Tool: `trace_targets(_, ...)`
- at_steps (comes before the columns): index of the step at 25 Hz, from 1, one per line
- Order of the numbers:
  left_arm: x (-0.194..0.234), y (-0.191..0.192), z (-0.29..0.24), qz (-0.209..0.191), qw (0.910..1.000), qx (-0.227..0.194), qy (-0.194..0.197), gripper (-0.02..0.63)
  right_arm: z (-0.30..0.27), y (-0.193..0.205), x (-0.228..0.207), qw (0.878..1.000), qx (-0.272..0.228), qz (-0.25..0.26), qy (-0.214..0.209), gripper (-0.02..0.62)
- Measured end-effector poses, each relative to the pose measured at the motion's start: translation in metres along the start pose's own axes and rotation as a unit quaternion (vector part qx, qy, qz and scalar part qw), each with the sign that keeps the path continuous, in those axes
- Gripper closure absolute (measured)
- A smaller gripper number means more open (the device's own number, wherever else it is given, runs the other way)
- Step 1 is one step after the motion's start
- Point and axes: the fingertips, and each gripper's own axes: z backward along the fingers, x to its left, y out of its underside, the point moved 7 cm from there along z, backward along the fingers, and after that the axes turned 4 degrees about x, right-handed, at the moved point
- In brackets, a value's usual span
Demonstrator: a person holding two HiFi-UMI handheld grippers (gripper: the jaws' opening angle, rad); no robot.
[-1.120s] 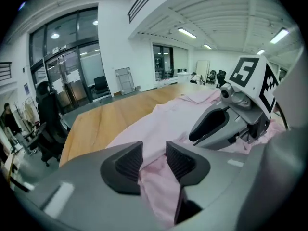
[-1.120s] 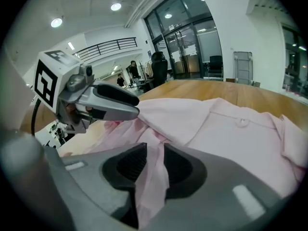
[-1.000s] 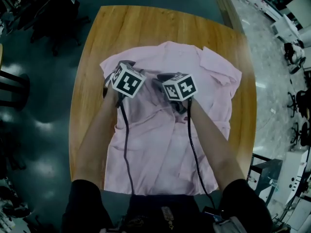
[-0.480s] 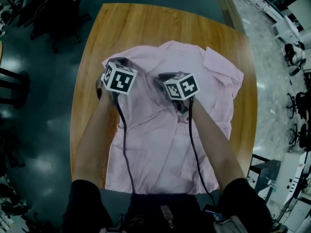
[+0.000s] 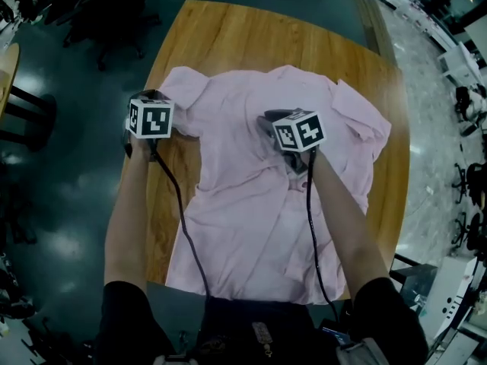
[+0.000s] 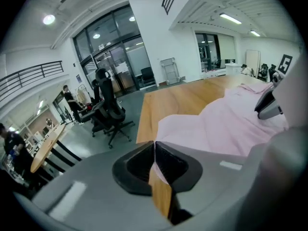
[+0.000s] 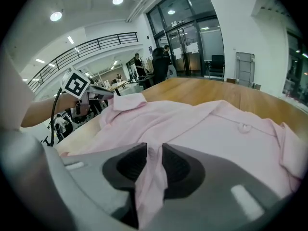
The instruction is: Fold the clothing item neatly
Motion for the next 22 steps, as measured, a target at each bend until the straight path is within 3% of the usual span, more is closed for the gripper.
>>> trace_targets(6,0.027,0.035,-0.007,0.031,0.9987,0.034,-0.022,0.584,-0.008,-0.011,0.002,1.000,0.004,-0.006,-0.008,0.466)
trace_targets(9,0.031,0.044,-0.004,0.054,0.9980,0.031,-0.015,0.574,-0.016,-0.013,0.005,1.000,0.023,0.013,0.001,0.465)
trace_targets(12,0.033,0.045,0.005,0.070,0.9974,0.014,0.000,0.547,-0.014,-0.012,0.003,0.999,0.037,0.023,0.014,0.577)
trace_targets(22,0.006,0.026,0.046,0.048,0.9986,-0.022,0.008,0.548,0.044,0.001,-0.037,0.996,0.009,-0.024,0.084,0.578)
